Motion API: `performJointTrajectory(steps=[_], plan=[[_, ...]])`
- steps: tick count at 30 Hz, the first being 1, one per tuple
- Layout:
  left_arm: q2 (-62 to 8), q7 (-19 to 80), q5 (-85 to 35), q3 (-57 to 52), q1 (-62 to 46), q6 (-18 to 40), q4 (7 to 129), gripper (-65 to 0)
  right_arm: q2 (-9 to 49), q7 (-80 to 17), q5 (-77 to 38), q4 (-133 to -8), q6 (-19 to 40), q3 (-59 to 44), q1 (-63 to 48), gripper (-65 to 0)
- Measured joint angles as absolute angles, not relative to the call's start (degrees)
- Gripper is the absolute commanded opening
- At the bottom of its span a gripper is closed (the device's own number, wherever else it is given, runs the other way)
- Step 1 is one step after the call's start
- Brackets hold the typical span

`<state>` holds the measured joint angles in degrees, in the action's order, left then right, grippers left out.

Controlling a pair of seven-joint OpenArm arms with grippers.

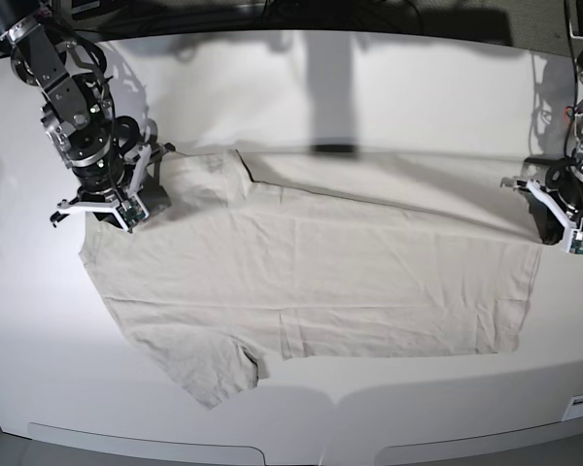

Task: Fold the T-shirt properly
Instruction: 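Open both grippers and reposition them along the shirt's edge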

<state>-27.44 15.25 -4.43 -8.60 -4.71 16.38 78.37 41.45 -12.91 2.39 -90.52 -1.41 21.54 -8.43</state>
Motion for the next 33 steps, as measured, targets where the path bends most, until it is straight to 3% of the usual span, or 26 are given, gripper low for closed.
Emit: performJointTrajectory(steps=[3,5,8,12,16,25,29,33], plan=[[-27.49,16.12,0.38,-8.6,-4.69,16.32,78.37,-41.0,41.76,-12.88,2.39,-90.52,-1.48,21.54,-8.43,-42.3],[-27.44,17.08,2.68,-8.6,-4.62,15.05,78.37,-34.0,41.78,-12.88,2.24,-90.52,-3.33,21.54,-8.43,-37.1],[-27.59,19.81,3.92,-8.64,-4.58,10.9,78.37,-33.4,41.78,-12.95,2.2,-90.52,-4.58,21.54,-8.4,-37.1],[-28.93,24.18,5.69,-8.62,-4.6,11.16,78.48,-33.5,42.04,-13.04,2.22,-90.78,-5.8,21.54,-8.43,-37.2],[-31.31,29.36,7.57,-8.64,-5.5,11.73,81.38,-40.0,45.25,-15.55,2.94,-95.61,-6.94,21.54,-9.96,-37.2],[-37.36,25.69,6.24,-7.16,-16.71,28.42,94.21,-40.1,48.12,-20.64,8.29,-102.76,-6.39,21.54,-16.56,-37.2],[-42.02,17.93,15.07,-0.45,-19.33,31.09,94.37,-38.7,48.12,-21.61,8.4,-102.78,-6.42,21.54,-16.56,-37.2],[-44.16,16.95,20.64,8.45,-18.85,31.59,94.15,-38.4,48.12,-22.06,8.47,-102.8,-6.48,21.54,-16.53,-37.2]])
